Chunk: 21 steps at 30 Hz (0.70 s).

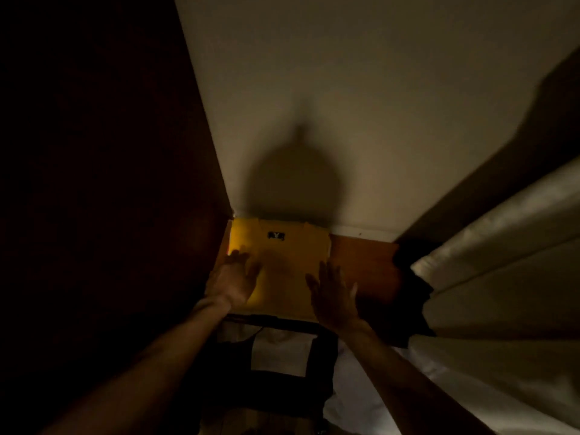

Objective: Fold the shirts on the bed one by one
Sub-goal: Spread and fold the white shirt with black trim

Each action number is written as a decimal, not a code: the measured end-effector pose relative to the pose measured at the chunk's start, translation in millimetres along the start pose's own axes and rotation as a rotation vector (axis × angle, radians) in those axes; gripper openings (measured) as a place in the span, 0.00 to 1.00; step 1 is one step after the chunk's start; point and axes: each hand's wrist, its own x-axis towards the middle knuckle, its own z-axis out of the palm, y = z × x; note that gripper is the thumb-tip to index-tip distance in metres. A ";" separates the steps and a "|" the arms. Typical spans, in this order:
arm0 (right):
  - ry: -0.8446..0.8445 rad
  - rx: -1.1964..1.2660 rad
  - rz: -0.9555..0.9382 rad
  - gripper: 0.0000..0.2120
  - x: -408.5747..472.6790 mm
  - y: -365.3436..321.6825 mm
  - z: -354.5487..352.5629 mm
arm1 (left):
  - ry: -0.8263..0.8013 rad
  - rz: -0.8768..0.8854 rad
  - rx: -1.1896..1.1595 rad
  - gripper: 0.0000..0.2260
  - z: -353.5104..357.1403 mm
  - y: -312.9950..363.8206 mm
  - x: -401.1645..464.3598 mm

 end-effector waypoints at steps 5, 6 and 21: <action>0.141 -0.051 -0.017 0.24 -56.2 -32.9 -126.2 | 0.102 0.124 0.022 0.20 -124.5 63.7 -40.8; 0.159 -0.052 -0.013 0.25 -70.0 -41.2 -148.7 | 0.109 0.153 0.042 0.20 -150.1 75.3 -53.1; 0.586 0.093 -0.201 0.28 -467.1 -166.0 -346.6 | 0.194 0.439 0.072 0.13 -417.4 143.9 -437.5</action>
